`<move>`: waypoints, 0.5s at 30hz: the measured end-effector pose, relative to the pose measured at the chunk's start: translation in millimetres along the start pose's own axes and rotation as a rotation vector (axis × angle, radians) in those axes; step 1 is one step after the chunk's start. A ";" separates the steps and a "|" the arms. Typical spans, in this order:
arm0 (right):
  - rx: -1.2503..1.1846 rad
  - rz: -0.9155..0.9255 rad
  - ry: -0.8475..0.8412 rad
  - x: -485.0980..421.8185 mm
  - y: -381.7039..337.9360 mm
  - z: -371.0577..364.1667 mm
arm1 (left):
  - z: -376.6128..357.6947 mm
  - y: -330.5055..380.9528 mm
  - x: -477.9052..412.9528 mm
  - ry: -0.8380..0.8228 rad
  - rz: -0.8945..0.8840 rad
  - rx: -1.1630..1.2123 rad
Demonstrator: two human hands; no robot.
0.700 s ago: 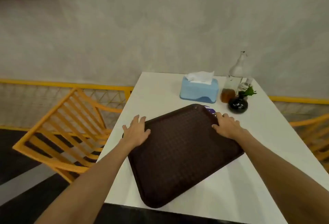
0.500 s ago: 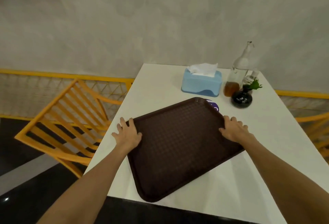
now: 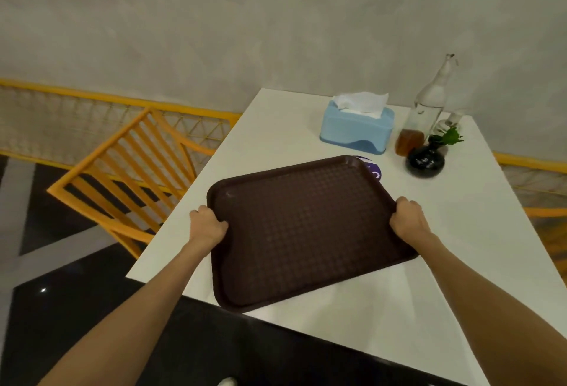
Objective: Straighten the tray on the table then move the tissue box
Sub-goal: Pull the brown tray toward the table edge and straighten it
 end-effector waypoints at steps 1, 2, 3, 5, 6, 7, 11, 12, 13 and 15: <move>-0.015 -0.004 -0.006 0.9 0.1 1.4 | -2.7 -3.4 3.0 -0.012 0.009 0.000; -0.026 -0.007 -0.013 1.5 0.2 2.5 | -4.8 -6.2 5.3 -0.019 0.012 0.000; -0.035 -0.011 -0.021 2.4 0.4 3.4 | -6.2 -9.0 6.3 -0.024 0.012 0.003; -0.062 -0.024 -0.037 3.4 2.0 3.2 | -5.9 -12.9 5.1 -0.019 0.005 0.013; -0.076 -0.033 -0.043 4.4 1.7 3.6 | -4.3 -13.8 3.6 -0.013 0.000 0.021; -0.091 -0.041 -0.046 4.2 1.7 3.8 | -2.6 -14.3 1.3 -0.008 -0.004 0.032; -0.150 -0.041 -0.025 0.5 -5.0 4.8 | 5.2 -10.0 -11.6 0.005 -0.017 0.056; -0.168 -0.041 -0.022 -1.2 -7.5 4.6 | 6.6 -9.1 -16.3 0.000 -0.020 0.054; -0.189 -0.039 -0.015 -3.5 -9.9 4.4 | 8.2 -8.3 -21.5 -0.008 -0.024 0.052; -0.224 -0.040 0.002 -8.0 -14.6 3.9 | 12.7 -5.0 -33.9 -0.021 -0.050 0.044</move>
Point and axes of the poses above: each hand's wrist, its own x-axis away from the middle knuckle, its own z-axis out of the back of the hand, y = z × x, the point moved 9 cm from there along -x, towards the middle knuckle, and after that the axes turned 12 degrees about -x, right-handed, at the moved point
